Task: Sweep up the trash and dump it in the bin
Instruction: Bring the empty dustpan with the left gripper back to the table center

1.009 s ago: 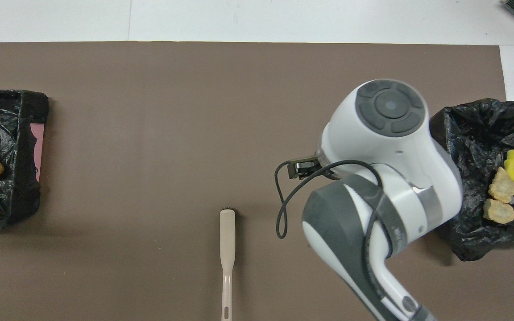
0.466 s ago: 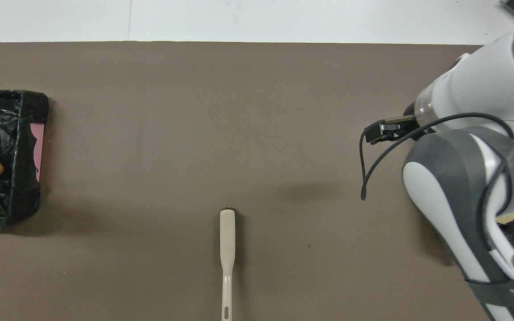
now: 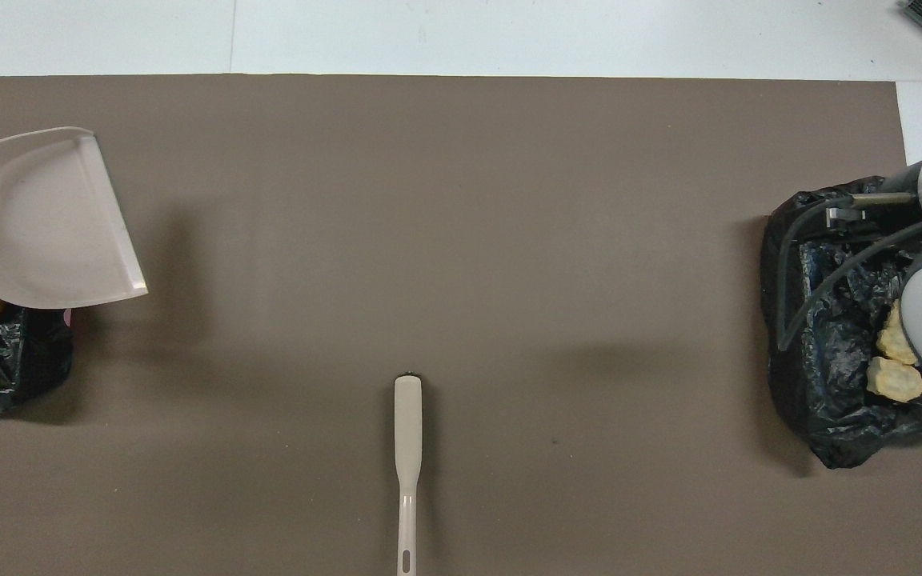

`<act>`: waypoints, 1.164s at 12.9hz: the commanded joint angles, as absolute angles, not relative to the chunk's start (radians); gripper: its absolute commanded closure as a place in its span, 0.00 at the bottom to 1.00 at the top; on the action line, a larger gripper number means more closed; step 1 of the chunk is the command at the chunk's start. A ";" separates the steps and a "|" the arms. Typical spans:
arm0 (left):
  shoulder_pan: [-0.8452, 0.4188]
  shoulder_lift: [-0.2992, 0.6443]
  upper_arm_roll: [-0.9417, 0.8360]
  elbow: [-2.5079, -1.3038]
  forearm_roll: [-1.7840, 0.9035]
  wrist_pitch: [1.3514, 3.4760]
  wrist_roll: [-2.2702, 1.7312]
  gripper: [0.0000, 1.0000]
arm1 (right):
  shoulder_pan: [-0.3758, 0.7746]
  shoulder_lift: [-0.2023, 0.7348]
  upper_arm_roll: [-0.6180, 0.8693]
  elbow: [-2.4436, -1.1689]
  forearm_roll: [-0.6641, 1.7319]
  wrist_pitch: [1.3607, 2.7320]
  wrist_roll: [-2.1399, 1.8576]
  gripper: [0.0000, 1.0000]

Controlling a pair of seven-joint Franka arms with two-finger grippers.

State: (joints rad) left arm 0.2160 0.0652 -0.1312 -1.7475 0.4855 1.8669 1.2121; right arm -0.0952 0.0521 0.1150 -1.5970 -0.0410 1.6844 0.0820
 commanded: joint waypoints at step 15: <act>-0.310 0.262 -0.112 -1.678 0.060 1.865 0.011 1.00 | -0.086 -0.071 0.061 -1.626 -0.002 1.534 -0.017 0.00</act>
State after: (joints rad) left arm -0.2643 0.2037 -0.1330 -1.7570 0.1002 1.8704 0.0959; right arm -0.0803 -0.0457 0.0518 -1.6015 -0.0200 1.5397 -0.0093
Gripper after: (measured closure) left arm 0.687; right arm 0.000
